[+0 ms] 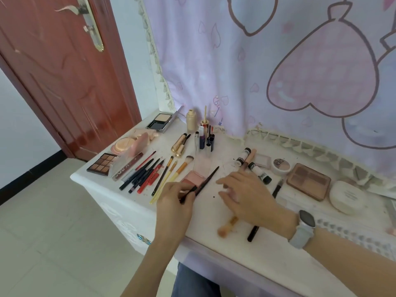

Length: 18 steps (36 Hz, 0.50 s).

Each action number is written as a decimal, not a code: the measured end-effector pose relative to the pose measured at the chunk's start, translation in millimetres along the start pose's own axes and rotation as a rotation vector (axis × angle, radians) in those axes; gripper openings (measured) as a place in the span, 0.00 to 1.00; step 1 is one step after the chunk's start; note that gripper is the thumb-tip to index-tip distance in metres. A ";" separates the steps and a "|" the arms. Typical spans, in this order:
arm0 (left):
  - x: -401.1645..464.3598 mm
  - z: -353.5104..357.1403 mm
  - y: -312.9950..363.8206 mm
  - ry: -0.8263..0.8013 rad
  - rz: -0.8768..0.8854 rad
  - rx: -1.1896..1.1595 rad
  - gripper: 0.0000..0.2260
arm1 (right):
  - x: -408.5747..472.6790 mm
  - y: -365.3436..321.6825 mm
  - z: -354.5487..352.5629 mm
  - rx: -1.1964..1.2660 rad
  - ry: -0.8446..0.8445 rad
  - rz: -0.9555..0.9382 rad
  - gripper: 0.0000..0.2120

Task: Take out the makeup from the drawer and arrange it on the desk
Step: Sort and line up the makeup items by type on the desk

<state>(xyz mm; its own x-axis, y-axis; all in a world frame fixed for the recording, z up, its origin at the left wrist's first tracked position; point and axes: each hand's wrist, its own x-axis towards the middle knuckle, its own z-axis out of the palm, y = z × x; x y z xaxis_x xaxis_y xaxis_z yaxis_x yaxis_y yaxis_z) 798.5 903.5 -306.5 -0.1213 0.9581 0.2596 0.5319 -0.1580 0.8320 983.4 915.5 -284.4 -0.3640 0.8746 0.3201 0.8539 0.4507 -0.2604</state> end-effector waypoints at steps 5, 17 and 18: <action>1.6 26.3 12.9 -0.044 0.188 0.343 0.07 | 2.8 32.8 -7.3 -0.078 -0.160 0.149 0.21; 4.4 42.0 6.7 0.083 0.262 0.494 0.08 | 4.2 36.2 3.5 -0.060 -0.322 0.075 0.34; 3.3 40.5 7.2 0.081 0.260 0.462 0.08 | 5.0 36.3 3.2 -0.058 -0.325 0.068 0.32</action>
<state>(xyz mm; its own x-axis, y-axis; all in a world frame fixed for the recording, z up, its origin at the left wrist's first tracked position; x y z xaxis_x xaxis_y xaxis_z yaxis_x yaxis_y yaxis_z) 835.9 915.1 -319.5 0.0087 0.8768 0.4807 0.8644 -0.2483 0.4373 1011.4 936.8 -295.2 -0.3968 0.9179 -0.0056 0.8967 0.3863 -0.2160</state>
